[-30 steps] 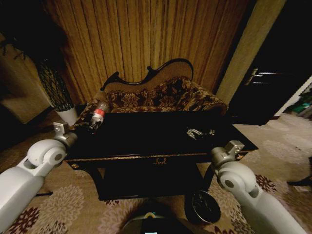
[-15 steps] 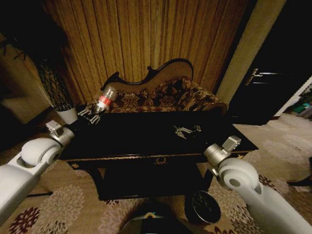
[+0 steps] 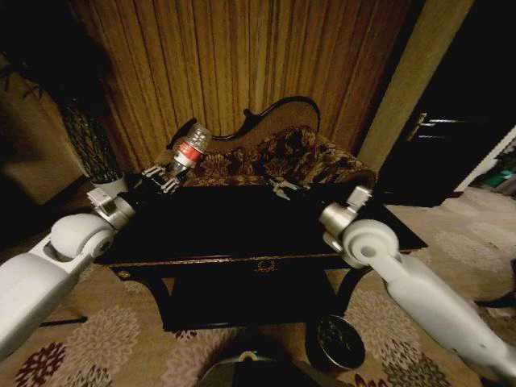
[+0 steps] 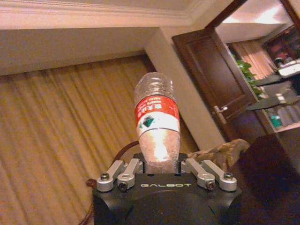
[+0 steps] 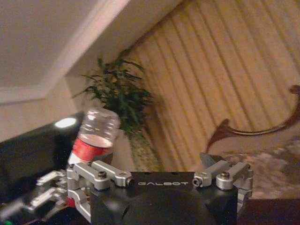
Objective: Move to the front of the table and place the trash on the table into the trash bin.
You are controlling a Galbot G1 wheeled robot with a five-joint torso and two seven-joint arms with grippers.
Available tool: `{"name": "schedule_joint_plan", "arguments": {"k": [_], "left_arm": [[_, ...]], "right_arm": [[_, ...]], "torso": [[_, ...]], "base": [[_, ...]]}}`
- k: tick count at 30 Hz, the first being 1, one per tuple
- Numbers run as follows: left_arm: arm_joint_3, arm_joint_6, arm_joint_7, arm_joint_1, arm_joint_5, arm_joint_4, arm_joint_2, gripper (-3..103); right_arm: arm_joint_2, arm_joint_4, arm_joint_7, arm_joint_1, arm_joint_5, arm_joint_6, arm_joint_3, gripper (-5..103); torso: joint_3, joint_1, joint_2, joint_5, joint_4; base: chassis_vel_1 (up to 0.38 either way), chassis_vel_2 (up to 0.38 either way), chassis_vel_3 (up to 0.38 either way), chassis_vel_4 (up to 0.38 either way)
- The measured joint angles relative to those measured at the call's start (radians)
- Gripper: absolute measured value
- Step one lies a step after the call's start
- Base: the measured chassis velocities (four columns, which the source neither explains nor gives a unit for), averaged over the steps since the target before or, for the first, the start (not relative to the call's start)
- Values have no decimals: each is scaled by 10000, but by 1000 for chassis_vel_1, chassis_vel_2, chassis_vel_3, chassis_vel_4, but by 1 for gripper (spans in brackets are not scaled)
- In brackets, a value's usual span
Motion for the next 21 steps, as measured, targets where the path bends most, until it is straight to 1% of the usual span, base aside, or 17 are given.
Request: {"name": "schedule_joint_plan", "arguments": {"k": [1, 4, 5, 7, 8, 11, 13, 15, 16, 18, 21], "left_arm": [[0, 0, 0, 0, 0, 0, 0, 30], [923, 10, 0, -695, 2, 32, 32, 30], [923, 10, 0, -695, 2, 32, 32, 30], [1721, 16, -21, -1438, 3, 165, -47, 30], [1721, 16, -21, -1438, 3, 165, -47, 30], [2554, 100, -74, -2370, 20, 302, -263, 30], [2554, 100, -74, -2370, 20, 302, -263, 30], [2984, 233, -140, -2869, 20, 291, -383, 30], [2984, 233, -140, -2869, 20, 291, -383, 30], [3344, 345, -204, -3223, 20, 264, -496, 30], [3602, 401, -235, -3447, 29, 252, -570, 30]], "right_arm": [[0, 0, 0, 0, 0, 0, 0, 100], [181, -180, -314, 428, 244, 49, -247, 100], [181, -180, -314, 428, 244, 49, -247, 100], [271, -278, -467, 716, 343, 70, -386, 100], [271, -278, -467, 716, 343, 70, -386, 100], [379, -397, -506, 1121, 402, 89, -577, 100], [379, -397, -506, 1121, 402, 89, -577, 100], [462, -534, -509, 1375, 397, 91, -769, 100], [462, -534, -509, 1375, 397, 91, -769, 100], [599, -688, -512, 1657, 357, 92, -976, 100], [714, -788, -512, 1821, 313, 91, -1115, 100]], "torso": [[0, 0, 0, 0, 0], [0, 0, 0, -1, -1], [0, 0, 0, -1, -1], [0, 0, 0, 0, -4], [0, 0, 0, 0, -4], [0, 0, 0, 0, -3], [0, 0, 0, 0, -3], [0, -1, 0, 1, -3], [0, -1, 0, 1, -3], [-1, -2, 1, 0, -1], [0, -2, 1, 0, -1]], "base": [[0, 0, 0, 0], [0, 0, 0, 0], [0, 0, 0, 0], [0, 0, 0, 0], [0, 0, 0, 0], [0, 0, 0, 0], [0, 0, 0, 0], [0, 0, 0, 0], [0, 0, 0, 0], [0, 0, 0, 0], [0, 0, 0, 0]]}}
